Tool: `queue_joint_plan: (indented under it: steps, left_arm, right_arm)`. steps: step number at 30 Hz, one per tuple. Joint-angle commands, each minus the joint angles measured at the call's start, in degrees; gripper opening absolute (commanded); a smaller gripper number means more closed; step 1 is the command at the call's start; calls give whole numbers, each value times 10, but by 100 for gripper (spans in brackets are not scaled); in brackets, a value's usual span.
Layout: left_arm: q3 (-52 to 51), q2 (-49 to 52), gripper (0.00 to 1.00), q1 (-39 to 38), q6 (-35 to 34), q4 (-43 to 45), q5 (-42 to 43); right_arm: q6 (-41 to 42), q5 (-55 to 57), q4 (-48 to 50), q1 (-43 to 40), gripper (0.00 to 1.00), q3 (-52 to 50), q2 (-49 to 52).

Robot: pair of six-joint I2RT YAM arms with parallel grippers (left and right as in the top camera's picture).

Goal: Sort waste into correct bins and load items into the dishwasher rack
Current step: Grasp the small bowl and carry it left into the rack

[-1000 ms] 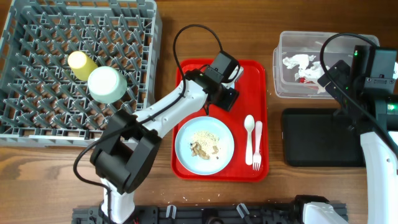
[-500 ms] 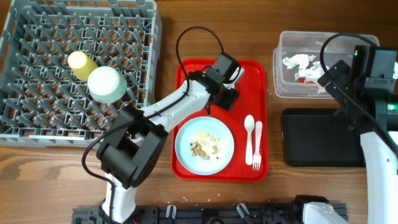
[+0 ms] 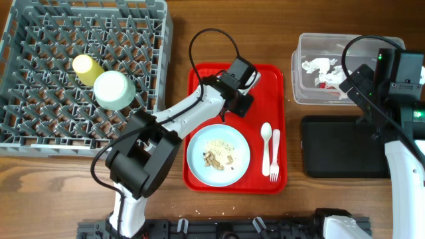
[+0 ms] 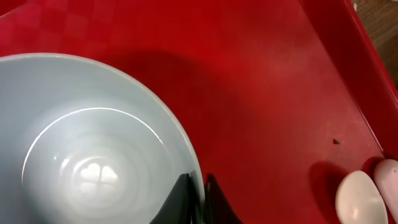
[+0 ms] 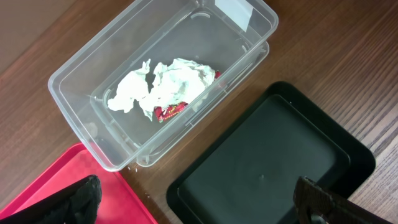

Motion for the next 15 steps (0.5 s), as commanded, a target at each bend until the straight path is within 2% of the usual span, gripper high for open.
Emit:
queue_joint_plan:
  steps: [1, 5, 9, 12, 15]
  left_arm:
    - [-3, -6, 4, 0, -2, -3, 15]
    - [-3, -37, 4, 7, -13, -3, 15]
    - [0, -93, 4, 31, -56, 1, 17]
    - [5, -141, 4, 72, -63, 6, 74]
    - [5, -183, 4, 137, -68, 22, 183]
  right_arm:
    - [3, 11, 1, -2, 100, 0, 2]
    - [2, 11, 1, -2, 100, 0, 2]
    - [2, 11, 1, -2, 100, 0, 2]
    - [3, 11, 1, -2, 100, 0, 2]
    - [2, 11, 1, -2, 100, 0, 2]
